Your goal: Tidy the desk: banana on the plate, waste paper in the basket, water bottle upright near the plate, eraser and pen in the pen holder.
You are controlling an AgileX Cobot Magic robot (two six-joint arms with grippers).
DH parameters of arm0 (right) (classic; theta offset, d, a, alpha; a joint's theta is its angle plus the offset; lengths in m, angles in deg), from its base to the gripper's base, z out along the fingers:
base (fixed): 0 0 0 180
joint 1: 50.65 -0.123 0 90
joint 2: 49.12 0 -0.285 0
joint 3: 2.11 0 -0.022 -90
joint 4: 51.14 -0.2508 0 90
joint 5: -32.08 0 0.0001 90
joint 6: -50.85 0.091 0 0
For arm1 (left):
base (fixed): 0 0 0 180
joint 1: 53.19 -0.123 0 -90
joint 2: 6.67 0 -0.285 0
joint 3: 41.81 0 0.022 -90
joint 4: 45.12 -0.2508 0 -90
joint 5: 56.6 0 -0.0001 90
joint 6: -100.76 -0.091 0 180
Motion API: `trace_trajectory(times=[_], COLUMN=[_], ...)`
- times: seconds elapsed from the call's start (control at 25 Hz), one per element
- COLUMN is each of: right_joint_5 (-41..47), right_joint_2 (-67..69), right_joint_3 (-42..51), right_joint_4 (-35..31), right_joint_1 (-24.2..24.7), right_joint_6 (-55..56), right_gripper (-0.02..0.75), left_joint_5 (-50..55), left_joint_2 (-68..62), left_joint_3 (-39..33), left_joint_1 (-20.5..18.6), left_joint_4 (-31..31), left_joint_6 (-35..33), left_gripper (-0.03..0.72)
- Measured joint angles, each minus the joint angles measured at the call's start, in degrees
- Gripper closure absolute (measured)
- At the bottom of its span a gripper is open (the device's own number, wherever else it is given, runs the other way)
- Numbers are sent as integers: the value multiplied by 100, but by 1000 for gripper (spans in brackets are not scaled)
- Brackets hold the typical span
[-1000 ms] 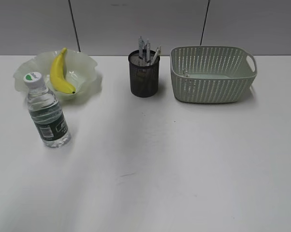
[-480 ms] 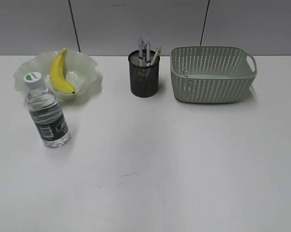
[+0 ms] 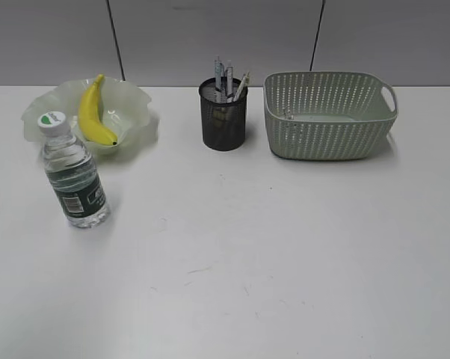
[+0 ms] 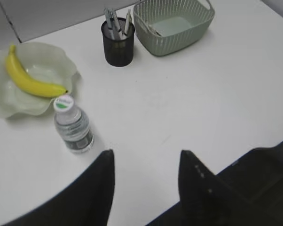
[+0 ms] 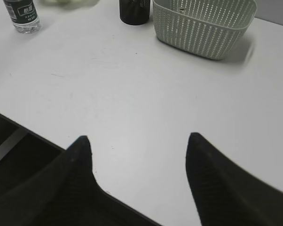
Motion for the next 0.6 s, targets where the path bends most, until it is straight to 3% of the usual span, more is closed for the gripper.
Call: trace_trajectory(times=[0.32, 0.6], right_joint_5=[-5, -5], right_joint_2=[0, 0], right_joint_3=[0, 0], right_joint_4=[0, 0], right_joint_1=[0, 0], right_joint_6=[0, 0], right_gripper=[238, 238], left_joint_5=[-132, -800], left_joint_2=[2940, 4293], left_joint_3=[-2446, -3773], left_joint_1=[0, 0], left_joint_4=[78, 461], left_joint_6=[-450, -771], left_gripper=[359, 365])
